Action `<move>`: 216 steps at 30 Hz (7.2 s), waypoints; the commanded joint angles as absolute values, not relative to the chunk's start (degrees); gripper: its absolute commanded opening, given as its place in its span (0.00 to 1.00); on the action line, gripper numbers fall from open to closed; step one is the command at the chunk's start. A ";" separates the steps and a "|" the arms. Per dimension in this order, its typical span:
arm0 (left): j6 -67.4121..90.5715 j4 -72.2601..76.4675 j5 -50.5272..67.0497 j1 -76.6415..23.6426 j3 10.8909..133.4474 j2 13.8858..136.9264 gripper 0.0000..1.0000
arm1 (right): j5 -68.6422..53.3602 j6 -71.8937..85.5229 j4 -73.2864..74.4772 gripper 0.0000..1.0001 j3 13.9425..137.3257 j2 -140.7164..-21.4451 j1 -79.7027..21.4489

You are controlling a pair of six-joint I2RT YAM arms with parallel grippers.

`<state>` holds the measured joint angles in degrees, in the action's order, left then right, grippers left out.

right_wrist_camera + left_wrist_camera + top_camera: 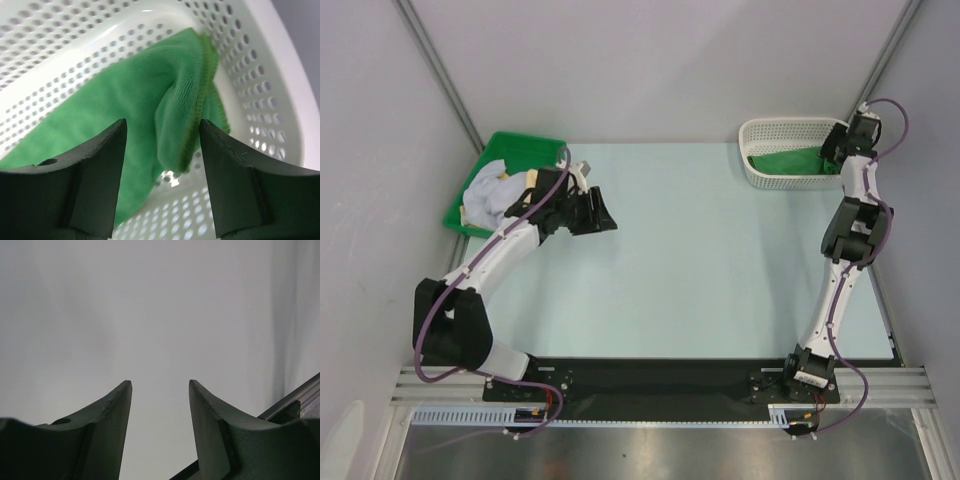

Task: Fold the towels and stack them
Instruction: Neatly place the folded towel into the bin, then grab crumpled towel, then move the towel to the center of the board

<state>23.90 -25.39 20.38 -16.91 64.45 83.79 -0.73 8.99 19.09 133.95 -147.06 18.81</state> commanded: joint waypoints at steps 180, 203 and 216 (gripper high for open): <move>29.17 -14.17 19.25 -33.29 59.44 72.49 0.00 | 1.32 21.35 39.29 1.00 73.50 -67.14 -3.45; 32.43 -10.29 10.43 -28.56 54.32 86.48 0.62 | -15.91 27.95 14.51 0.62 59.77 -95.79 -18.54; 35.16 -6.77 10.81 -29.09 50.71 94.04 0.56 | -6.34 23.91 11.51 0.45 56.43 -101.87 -23.29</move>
